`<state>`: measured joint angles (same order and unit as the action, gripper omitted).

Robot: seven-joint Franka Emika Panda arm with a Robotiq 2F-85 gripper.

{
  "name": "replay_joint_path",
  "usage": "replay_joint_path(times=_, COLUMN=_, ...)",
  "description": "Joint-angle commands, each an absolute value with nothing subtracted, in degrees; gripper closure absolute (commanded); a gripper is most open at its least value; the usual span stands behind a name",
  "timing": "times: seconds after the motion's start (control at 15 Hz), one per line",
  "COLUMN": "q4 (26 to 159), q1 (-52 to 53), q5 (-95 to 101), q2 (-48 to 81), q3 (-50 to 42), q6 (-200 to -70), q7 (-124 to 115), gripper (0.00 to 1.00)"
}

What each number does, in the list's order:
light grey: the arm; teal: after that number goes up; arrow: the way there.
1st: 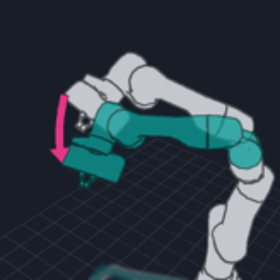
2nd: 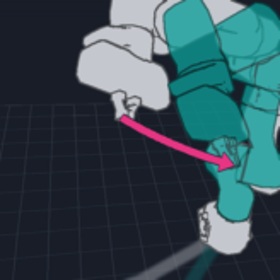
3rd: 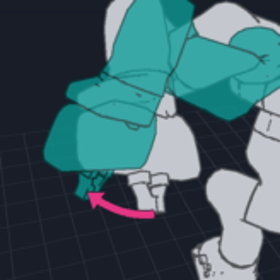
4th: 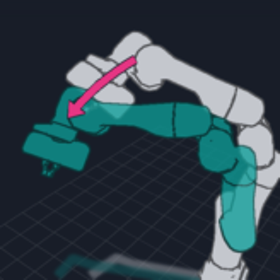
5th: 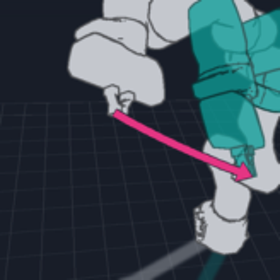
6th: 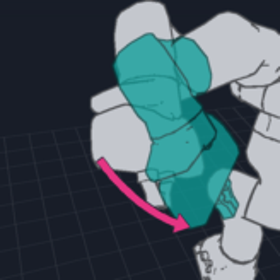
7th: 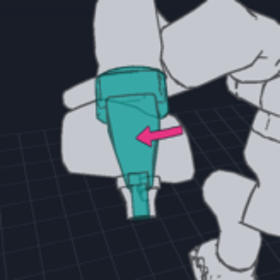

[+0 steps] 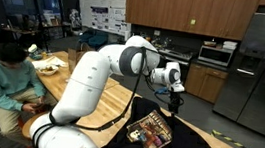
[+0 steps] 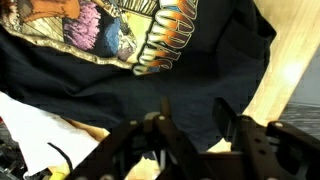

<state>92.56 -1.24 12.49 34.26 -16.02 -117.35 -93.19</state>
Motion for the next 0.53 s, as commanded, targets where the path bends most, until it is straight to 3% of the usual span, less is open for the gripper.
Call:
replay_joint_path(times=0.0, q4=95.9, q1=-0.6, q5=14.3, q2=30.5, q3=-13.8, q6=-119.6, q7=-88.1, gripper=0.21)
replay_joint_path(times=0.2, q4=98.5, q1=-1.3, q5=10.7, q2=28.7, q3=-10.2, q6=-121.3, q7=-80.3, gripper=0.02)
replay_joint_path(times=0.47, q4=103.1, q1=-1.1, q5=9.6, q2=24.9, q3=-8.3, q6=-117.1, q7=-68.9, gripper=0.0)
